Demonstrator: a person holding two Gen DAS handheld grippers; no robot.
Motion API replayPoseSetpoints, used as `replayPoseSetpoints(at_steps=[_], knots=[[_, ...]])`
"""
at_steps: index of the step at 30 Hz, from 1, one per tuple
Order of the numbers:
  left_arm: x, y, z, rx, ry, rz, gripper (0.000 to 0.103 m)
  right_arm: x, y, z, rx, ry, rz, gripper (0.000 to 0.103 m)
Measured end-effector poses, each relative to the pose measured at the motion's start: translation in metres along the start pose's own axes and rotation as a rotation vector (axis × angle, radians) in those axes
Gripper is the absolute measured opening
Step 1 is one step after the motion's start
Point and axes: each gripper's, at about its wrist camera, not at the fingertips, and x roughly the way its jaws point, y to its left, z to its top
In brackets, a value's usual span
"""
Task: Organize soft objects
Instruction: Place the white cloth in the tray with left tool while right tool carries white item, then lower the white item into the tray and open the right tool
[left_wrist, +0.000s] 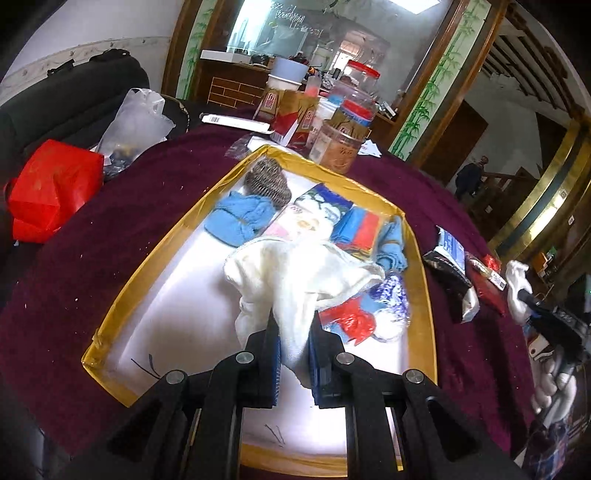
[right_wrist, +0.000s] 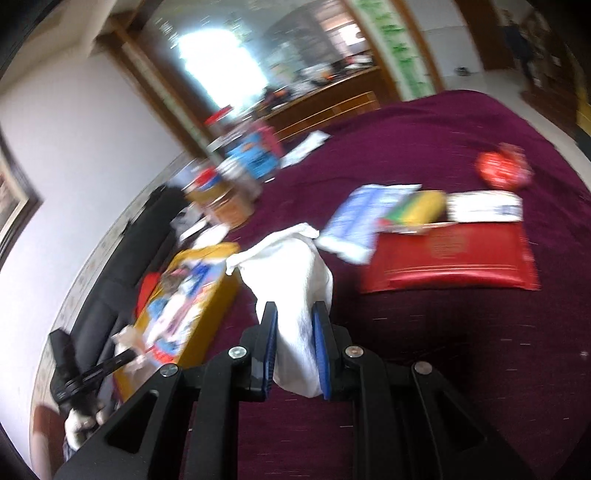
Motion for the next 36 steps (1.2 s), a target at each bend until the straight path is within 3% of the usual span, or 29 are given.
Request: replayPoseSetpoints(at_steps=[11,21,23,28,33,36], knots=[[0.015,0.014,0.008,-0.021,0.034,0.018,0.012,0.067,0.110,-0.004,-0.146,0.172,0.098,0.019],[0.034,0.021,0.014,-0.008,0.052,0.051,0.013,0.136,0.186,-0.013,-0.284,0.301,0.058,0.019],[0.038,0.019,0.016,0.002,0.056,0.064,0.018,0.154,0.196,-0.015,-0.302,0.320,0.038,0.019],[0.034,0.016,0.015,0.008,0.025,0.086,0.062,0.193,0.213,-0.022,-0.366,0.374,-0.041,0.019],[0.016,0.021,0.011,-0.024,-0.027,0.090,0.075,0.219,0.219,-0.036,-0.411,0.431,-0.109,0.019],[0.006,0.024,0.010,-0.039,-0.055,0.126,0.078,0.230,0.218,-0.043,-0.427,0.453,-0.150,0.019]])
